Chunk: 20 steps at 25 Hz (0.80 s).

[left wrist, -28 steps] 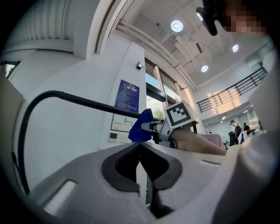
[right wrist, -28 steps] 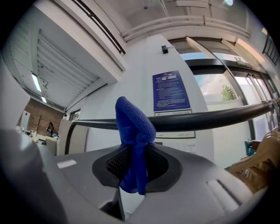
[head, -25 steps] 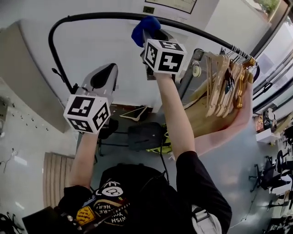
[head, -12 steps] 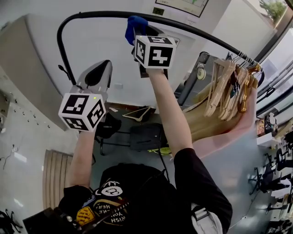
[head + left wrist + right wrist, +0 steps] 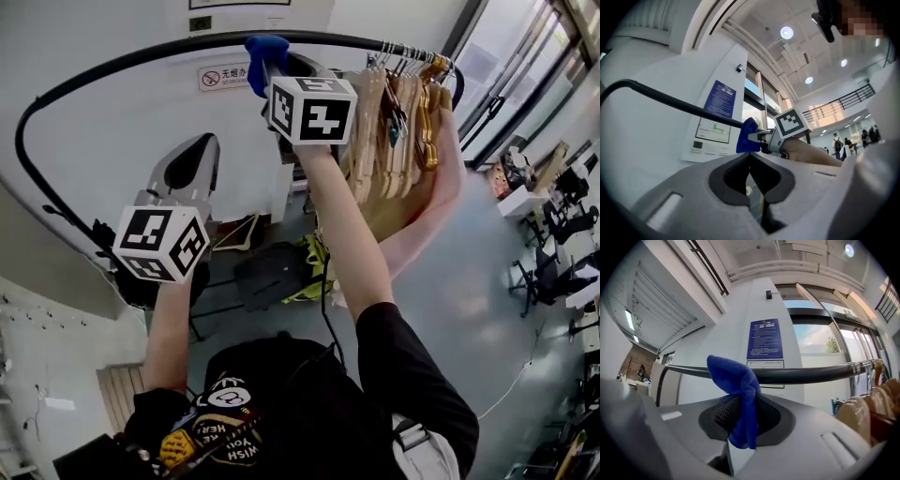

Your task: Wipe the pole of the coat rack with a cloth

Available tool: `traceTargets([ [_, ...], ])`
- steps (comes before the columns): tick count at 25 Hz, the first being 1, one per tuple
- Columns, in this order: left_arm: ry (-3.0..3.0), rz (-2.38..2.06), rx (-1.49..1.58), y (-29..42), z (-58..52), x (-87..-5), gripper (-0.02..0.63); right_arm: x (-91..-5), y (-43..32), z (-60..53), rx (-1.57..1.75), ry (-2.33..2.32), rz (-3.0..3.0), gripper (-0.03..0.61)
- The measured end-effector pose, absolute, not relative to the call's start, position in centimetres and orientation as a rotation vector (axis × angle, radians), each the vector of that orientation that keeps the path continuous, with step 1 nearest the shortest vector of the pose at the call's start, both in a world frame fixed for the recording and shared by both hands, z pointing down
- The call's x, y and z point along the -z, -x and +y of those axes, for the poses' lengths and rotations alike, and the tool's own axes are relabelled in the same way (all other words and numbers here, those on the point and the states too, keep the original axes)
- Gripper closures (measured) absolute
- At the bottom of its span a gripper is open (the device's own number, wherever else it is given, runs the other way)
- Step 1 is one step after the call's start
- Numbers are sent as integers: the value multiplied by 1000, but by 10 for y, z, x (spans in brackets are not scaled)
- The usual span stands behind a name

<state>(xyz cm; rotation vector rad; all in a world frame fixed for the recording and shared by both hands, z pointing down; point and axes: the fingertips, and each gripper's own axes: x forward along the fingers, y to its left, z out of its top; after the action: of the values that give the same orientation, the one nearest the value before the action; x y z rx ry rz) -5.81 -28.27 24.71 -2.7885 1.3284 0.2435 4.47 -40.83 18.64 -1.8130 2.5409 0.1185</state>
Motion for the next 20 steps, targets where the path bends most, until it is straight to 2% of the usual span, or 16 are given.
traceTargets([
  [5,2862,1169,-237,-13,-279,-248,611,-181,-131,-402,-112,1958,2433,502],
  [11,2866,1116,-212,-40,-281,-248,611,-180,-193,-402,-71,2063,2314,502],
  [15,2858,1142,-213,-35,-281,-248,611,-179,-187,-401,-87,2050,2317,502],
  [20,2820,1229,-214,-10,-280,-247,611,-177,-143,-401,-109,1940,2402,502],
])
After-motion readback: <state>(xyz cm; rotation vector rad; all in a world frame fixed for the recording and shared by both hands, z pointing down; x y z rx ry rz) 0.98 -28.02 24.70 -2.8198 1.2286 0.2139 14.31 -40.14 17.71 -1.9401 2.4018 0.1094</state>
